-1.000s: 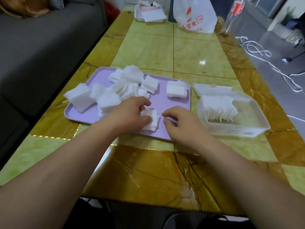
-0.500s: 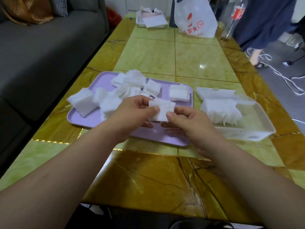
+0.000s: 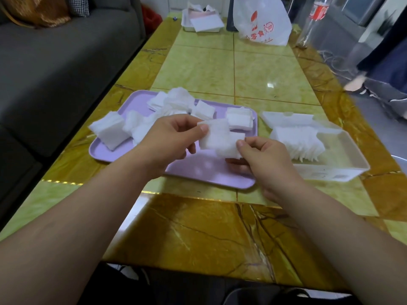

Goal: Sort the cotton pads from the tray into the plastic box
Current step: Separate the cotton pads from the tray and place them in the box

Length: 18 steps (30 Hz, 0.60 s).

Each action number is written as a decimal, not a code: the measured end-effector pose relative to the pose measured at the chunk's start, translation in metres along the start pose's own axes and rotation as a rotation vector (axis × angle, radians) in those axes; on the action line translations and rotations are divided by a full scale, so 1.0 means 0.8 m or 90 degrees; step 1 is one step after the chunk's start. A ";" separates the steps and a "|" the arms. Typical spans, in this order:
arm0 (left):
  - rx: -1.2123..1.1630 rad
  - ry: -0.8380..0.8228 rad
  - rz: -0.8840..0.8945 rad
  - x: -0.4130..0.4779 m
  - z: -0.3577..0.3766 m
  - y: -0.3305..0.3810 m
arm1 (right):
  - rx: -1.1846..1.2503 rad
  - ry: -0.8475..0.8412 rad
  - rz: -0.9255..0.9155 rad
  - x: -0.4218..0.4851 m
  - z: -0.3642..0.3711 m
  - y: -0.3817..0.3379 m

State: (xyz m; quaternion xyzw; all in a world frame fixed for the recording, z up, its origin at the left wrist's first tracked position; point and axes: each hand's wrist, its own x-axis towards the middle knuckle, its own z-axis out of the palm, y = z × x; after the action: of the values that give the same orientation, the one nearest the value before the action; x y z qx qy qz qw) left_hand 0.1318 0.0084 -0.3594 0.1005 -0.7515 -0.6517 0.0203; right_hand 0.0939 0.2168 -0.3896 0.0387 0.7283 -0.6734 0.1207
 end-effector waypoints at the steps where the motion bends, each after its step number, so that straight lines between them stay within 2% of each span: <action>1: -0.008 -0.028 0.006 -0.001 0.001 0.001 | -0.021 -0.001 -0.019 0.000 0.001 0.001; 4: 0.042 -0.078 0.025 -0.005 0.009 -0.001 | -0.040 -0.051 -0.033 -0.005 0.003 -0.004; 9: 0.082 -0.043 0.015 -0.004 0.012 -0.009 | 0.040 -0.130 -0.010 -0.015 0.006 -0.009; 18: 0.104 -0.018 0.045 -0.002 0.017 -0.014 | 0.056 -0.165 0.016 -0.021 0.003 -0.017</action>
State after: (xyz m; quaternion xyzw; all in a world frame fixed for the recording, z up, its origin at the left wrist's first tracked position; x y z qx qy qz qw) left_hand 0.1329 0.0204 -0.3723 0.0658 -0.8052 -0.5888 0.0243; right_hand 0.1071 0.2147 -0.3725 -0.0343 0.6757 -0.7025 0.2207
